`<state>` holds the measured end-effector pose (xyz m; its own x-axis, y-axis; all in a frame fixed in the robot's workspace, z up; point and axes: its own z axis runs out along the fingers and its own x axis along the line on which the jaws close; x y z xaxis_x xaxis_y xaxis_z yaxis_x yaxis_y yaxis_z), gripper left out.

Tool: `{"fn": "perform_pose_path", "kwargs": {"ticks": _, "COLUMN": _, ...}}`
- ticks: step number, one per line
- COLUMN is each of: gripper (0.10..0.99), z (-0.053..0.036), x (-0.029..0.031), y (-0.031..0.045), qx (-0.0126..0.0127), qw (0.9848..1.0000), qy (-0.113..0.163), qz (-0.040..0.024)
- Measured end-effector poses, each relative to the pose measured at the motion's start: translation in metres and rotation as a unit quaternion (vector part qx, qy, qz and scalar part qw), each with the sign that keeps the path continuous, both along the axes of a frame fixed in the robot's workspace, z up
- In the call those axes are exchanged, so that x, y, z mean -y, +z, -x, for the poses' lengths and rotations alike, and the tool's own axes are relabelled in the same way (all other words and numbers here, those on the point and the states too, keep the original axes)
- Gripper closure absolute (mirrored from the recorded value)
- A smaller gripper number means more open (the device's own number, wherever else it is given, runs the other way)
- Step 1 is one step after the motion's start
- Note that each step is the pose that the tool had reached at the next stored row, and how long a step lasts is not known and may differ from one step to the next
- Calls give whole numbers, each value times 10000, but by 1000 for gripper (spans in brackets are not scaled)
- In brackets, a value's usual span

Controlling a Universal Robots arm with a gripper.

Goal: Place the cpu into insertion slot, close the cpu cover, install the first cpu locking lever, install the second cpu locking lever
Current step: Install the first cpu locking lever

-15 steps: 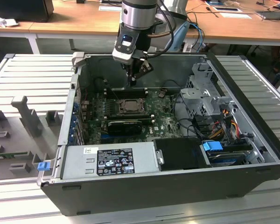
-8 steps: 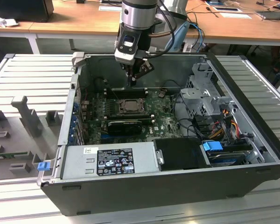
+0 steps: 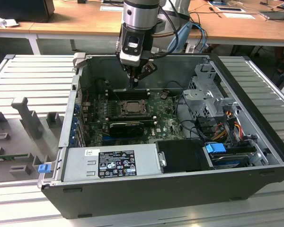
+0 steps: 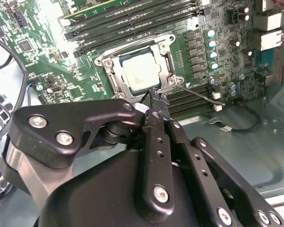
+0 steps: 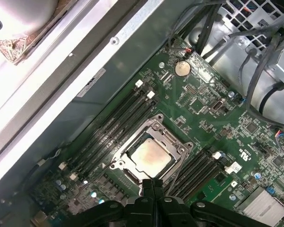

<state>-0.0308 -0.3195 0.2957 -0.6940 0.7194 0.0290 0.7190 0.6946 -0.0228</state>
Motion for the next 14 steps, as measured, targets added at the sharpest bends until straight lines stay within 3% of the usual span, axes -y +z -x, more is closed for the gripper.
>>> {"fn": "perform_pose_path", "kwargs": {"ticks": 8, "gripper": 980, "z": 0, "x": 0, "y": 0, "qx": 0, "qw": 9993, "qy": 376, "qz": -1}}
{"fn": "perform_pose_path", "kwargs": {"ticks": 14, "gripper": 980, "z": 0, "x": 0, "y": 0, "qx": 0, "qw": 9978, "qy": 669, "qz": 0}}
